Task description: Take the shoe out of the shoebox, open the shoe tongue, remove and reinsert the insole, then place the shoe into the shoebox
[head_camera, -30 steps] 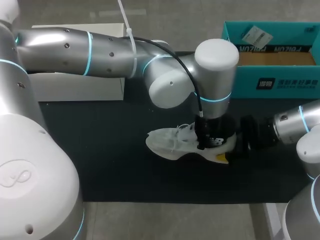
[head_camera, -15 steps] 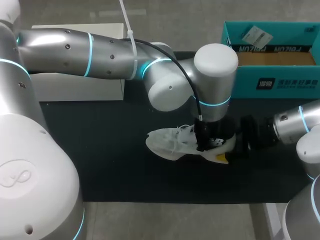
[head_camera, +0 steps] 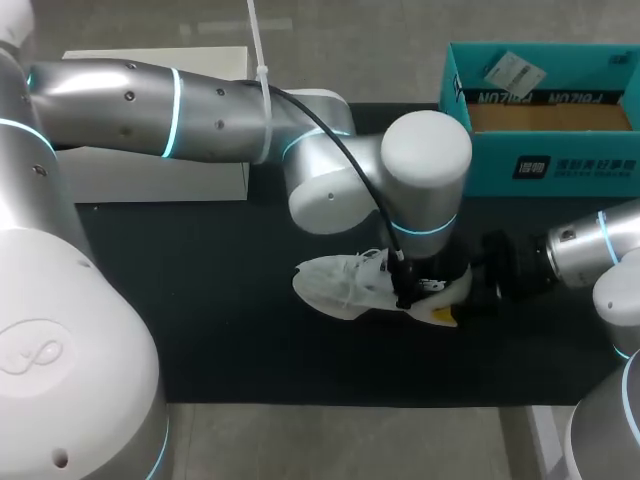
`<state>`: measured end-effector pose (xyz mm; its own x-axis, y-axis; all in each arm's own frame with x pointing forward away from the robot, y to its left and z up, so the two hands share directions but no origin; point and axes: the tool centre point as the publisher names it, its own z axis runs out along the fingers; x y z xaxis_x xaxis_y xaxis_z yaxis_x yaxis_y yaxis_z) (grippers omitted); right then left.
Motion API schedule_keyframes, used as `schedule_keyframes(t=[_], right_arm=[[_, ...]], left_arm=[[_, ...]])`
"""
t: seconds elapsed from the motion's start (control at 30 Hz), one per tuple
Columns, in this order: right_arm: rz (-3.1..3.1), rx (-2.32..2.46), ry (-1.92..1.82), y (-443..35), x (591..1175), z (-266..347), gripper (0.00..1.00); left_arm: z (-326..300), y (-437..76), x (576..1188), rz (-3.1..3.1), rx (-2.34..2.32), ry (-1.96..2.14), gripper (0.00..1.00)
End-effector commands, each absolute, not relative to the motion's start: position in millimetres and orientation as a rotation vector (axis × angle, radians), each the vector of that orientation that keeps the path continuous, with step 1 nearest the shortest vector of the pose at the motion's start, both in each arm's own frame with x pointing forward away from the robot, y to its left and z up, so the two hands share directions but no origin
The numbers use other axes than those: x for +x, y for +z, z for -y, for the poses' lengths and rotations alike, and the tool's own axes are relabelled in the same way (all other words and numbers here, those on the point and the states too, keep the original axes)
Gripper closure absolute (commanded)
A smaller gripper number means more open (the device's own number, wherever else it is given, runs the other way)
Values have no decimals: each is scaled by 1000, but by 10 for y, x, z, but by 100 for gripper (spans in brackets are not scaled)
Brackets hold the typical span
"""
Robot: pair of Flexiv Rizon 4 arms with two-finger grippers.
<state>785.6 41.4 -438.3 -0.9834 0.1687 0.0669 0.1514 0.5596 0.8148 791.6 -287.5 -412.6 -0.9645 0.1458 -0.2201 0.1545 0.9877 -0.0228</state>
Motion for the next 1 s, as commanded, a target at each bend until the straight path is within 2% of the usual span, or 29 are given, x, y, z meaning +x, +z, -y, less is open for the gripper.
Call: schedule_keyframes(t=[0.03, 0.33, 0.43, 0.53, 0.6, 0.67, 0.7, 1.0], right_arm=[[-2761, 287, 1436, -4438, 7852, -455, 100], [-2761, 287, 1436, -4438, 7852, -455, 100], [-2761, 287, 1436, -4438, 7852, -455, 100], [-2761, 287, 1436, -4438, 7852, -455, 100], [-2761, 287, 1436, -4438, 7852, -455, 100], [-2761, 287, 1436, -4438, 7852, -455, 100], [-2761, 287, 1436, -4438, 7852, -455, 100], [-2761, 287, 1436, -4438, 7852, -455, 100]], left_arm=[[2942, -4569, 8044, -2873, 193, -53, 39], [2968, -4578, 8139, -2799, 125, -77, 36], [2974, -4612, 8173, -2805, 115, -66, 32], [2975, -4678, 8189, -2842, 125, -17, 33], [2974, -4711, 8184, -2865, 127, -4, 58], [2971, -4734, 8172, -2873, 137, 6, 74], [2967, -4743, 8161, -2891, 140, 8, 100], [2889, -4622, 8119, -2931, 106, -5, 100]])
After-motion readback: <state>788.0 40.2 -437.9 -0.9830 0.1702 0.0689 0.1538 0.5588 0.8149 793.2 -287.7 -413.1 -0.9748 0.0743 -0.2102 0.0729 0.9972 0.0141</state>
